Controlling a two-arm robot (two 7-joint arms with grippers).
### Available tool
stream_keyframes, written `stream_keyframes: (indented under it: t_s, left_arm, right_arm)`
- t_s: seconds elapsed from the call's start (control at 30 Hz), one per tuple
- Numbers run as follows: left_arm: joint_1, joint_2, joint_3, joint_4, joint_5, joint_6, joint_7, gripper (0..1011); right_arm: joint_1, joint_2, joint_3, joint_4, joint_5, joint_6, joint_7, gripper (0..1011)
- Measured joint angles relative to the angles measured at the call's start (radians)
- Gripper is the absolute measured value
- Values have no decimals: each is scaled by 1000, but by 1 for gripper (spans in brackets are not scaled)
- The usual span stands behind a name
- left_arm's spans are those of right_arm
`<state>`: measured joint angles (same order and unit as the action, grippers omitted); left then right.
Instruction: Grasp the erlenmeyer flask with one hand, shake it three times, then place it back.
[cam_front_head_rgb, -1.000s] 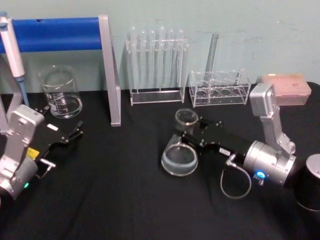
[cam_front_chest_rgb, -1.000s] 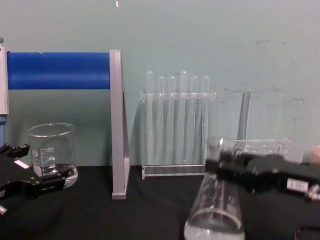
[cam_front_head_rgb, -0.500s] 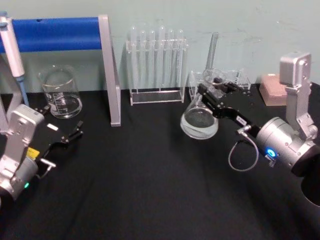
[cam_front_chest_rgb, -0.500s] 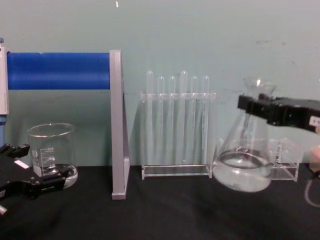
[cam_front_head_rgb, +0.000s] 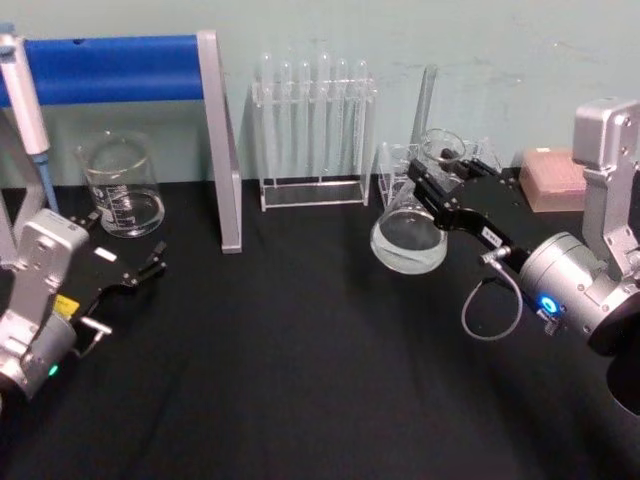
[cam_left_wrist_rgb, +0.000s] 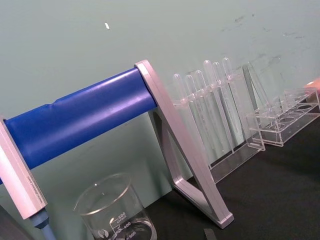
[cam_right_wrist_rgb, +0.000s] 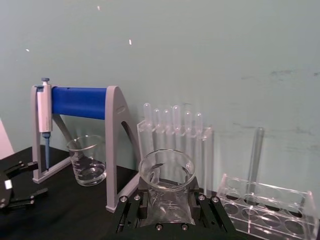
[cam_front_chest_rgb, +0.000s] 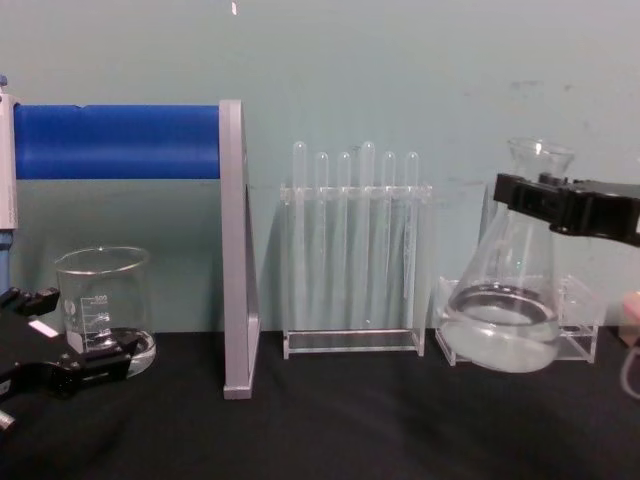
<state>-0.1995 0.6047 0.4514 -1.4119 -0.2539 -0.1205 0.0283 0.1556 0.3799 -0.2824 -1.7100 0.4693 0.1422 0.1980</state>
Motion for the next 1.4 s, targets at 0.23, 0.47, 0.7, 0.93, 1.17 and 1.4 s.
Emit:
stream_keyframes:
  t_s: [0.23, 0.47, 0.7, 0.93, 1.17, 1.4]
  left_arm:
    - [0, 0, 0, 0, 0, 0, 0, 1001]
    - [0, 0, 0, 0, 0, 0, 0, 1001]
    - [0, 0, 0, 0, 0, 0, 0, 1001]
    - [0, 0, 0, 0, 0, 0, 0, 1001]
    - [0, 0, 0, 0, 0, 0, 0, 1001]
    - [0, 0, 0, 0, 0, 0, 0, 1001]
  right_arm:
    - [1, -13, -24, -8, -11, 4, 44, 457]
    - [15, -21, -76, -13, -16, 4, 105, 457]
    - [25, -29, -99, -9, -27, -7, 117, 457]
    - [13, -33, -76, -9, -55, -25, 72, 456]
    - [-22, -38, -6, -30, -86, -25, -4, 457]
    - [-78, -42, 91, -61, -112, -12, -93, 457]
